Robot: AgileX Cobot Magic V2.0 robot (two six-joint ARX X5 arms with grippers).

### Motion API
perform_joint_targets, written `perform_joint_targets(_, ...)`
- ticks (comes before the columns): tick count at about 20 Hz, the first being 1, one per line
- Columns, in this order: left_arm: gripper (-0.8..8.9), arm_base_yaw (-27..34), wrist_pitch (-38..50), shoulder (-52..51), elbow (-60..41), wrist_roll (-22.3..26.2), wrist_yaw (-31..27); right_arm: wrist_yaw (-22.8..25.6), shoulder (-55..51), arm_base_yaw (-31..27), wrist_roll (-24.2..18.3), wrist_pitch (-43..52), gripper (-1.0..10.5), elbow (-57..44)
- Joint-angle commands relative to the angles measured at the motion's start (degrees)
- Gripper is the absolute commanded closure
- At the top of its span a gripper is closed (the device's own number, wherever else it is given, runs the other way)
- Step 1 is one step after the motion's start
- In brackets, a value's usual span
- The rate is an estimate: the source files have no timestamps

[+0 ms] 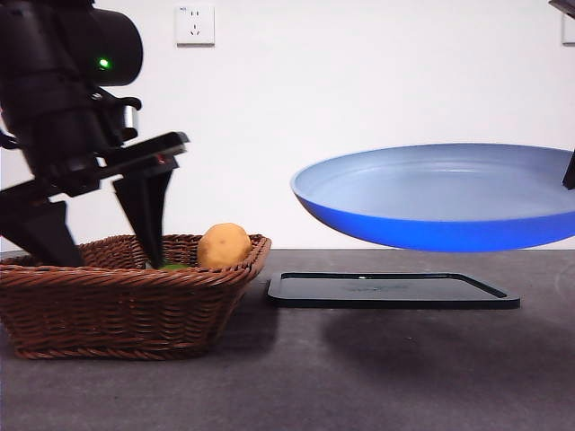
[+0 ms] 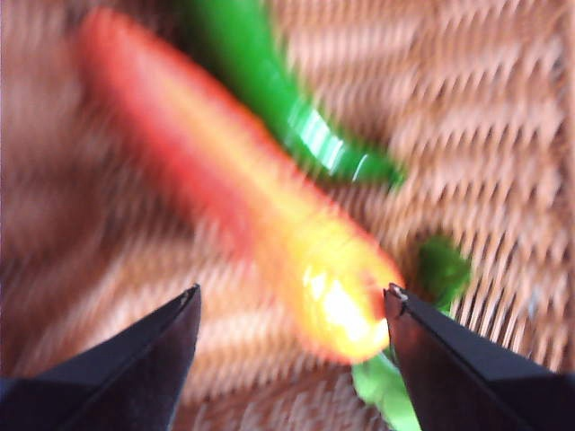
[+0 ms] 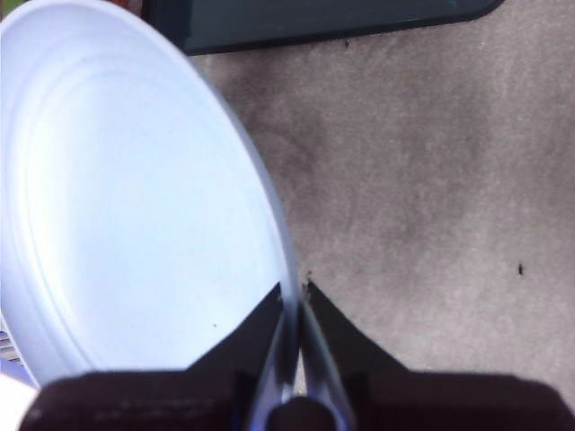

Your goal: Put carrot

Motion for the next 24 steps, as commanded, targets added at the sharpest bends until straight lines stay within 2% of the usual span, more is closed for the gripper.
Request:
perform_joint_targets(1,4.58,-0.48,1.64,3.15,0.52,-1.51,-0.20,-0.26,0.22,0.09,-0.72,0.94,9.4,0.63)
perform_joint_targets(6,4.73,-0.48,2.51,4.68,0.52,-1.84,-0.28,-0.24,0.22,0.09,-0.94,0.96,9.4,0.63)
perform_joint_targets(11,6.56,-0.42,2.54,4.63,0.52,-1.57,-0.26,-0.22,0.22,0.09,-0.94,1.16,9.4,0.63)
perform_joint_targets(16,6.62,-0.42,2.34,2.08,1.05,-1.55,-0.20,-0.22,0.22,0.09,-0.90,2.40,9.4,0.63)
perform_joint_targets(20,6.62,-0.52,0.31,-5.35,3.72,-0.28,0.15,-0.28,0.76,0.13,-0.85,3.19,9.4,0.63)
perform_joint_targets(22,6.62,-2.10,1.77,-10.21,5.44,-0.33,4.57,-0.33,2.16,0.26,0.46,3.67,9.4,0.63)
perform_joint_targets(24,6.62,-5.53,7.50,-14.10,6.03,-0.94,8.02,-0.72,4.22,1.01,1.95,4.68,9.4,0.63)
